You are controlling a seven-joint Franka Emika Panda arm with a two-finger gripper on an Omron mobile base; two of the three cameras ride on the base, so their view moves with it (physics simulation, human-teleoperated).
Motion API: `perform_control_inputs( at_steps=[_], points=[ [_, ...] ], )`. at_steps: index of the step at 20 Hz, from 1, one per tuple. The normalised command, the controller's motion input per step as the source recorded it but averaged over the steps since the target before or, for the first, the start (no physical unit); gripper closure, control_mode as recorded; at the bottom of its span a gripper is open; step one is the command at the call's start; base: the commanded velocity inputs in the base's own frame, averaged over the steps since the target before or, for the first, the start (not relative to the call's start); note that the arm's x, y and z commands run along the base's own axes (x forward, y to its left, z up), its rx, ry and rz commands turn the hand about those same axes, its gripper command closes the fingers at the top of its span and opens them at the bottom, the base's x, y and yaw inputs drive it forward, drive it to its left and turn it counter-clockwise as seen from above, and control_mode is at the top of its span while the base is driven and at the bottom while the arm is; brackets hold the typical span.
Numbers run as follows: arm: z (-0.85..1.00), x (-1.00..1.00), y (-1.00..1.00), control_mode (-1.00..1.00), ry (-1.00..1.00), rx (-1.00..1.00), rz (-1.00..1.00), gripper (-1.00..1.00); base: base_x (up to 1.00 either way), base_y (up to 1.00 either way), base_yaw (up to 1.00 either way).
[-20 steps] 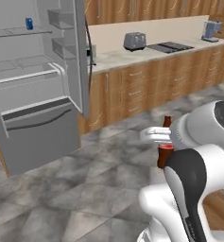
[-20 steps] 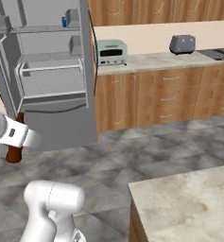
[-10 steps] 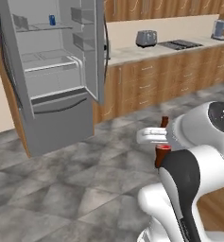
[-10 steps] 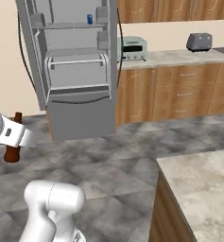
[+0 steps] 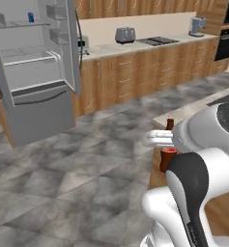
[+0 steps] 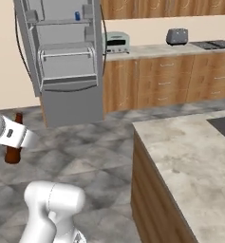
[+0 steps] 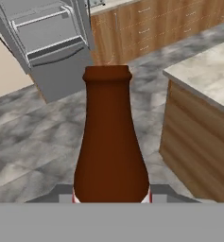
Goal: Open the fridge, grab two sodas, and place both sodas inside the bowl with ice on the dining counter.
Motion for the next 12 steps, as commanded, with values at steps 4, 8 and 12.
perform_control_inputs(
  at_steps=[4, 8, 12],
  points=[
    [0.00, 0.00, 0.00, 1.00, 0.00, 0.00, 0.00, 1.00, -1.00, -0.69, -0.12],
    [0.00, 0.00, 0.00, 1.00, 0.00, 0.00, 0.00, 1.00, -1.00, -0.82, -0.11],
    [0.00, 0.00, 0.00, 1.00, 0.00, 0.00, 0.00, 1.00, -1.00, -0.96, -0.08]
  ],
)
